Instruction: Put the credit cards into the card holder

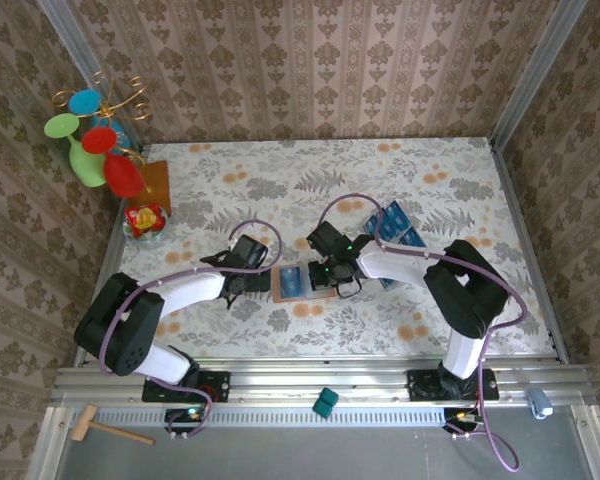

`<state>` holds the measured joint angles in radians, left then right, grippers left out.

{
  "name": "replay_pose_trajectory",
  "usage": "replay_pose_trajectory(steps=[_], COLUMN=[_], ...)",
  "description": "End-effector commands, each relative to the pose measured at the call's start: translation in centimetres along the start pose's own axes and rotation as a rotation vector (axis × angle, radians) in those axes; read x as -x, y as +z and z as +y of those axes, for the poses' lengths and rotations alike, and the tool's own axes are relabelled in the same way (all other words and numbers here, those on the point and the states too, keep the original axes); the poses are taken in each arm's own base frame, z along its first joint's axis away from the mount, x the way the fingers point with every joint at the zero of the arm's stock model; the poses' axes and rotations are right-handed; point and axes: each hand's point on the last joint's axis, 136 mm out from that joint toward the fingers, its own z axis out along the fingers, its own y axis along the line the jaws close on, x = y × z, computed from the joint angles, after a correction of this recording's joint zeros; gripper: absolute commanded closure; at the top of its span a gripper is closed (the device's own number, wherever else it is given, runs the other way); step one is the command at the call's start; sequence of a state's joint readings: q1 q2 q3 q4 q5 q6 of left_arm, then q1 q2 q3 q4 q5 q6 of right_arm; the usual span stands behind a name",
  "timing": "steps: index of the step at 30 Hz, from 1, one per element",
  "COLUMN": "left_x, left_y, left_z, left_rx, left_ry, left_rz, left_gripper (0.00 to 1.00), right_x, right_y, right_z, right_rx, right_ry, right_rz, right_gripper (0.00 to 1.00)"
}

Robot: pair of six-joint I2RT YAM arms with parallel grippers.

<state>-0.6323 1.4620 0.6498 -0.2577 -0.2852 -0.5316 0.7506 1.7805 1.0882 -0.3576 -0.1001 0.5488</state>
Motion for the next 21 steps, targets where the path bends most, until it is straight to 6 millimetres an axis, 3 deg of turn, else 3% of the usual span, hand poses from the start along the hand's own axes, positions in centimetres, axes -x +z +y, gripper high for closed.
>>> replay_pose_trajectory(steps=[1, 12, 21], left_x=[-0.4, -1.0, -1.2], left_y=[-0.1, 0.4, 0.6], left_z=[0.3, 0.7, 0.5], left_rx=[0.003, 0.016, 0.004], left_ry=[-0.006, -0.018, -0.010], left_rz=[0.024, 0.041, 0.047], left_gripper=[0.00, 0.00, 0.00], right_x=[2.0, 3.0, 2.5], right_y=[-2.2, -0.4, 1.7], right_z=[0.9, 4.0, 3.7], right_rx=[0.010, 0.073, 0.056], right_ry=[-0.014, -0.030, -0.026], right_rz=[-0.053, -0.033, 0.005], right_gripper=[0.97, 0.97, 0.97])
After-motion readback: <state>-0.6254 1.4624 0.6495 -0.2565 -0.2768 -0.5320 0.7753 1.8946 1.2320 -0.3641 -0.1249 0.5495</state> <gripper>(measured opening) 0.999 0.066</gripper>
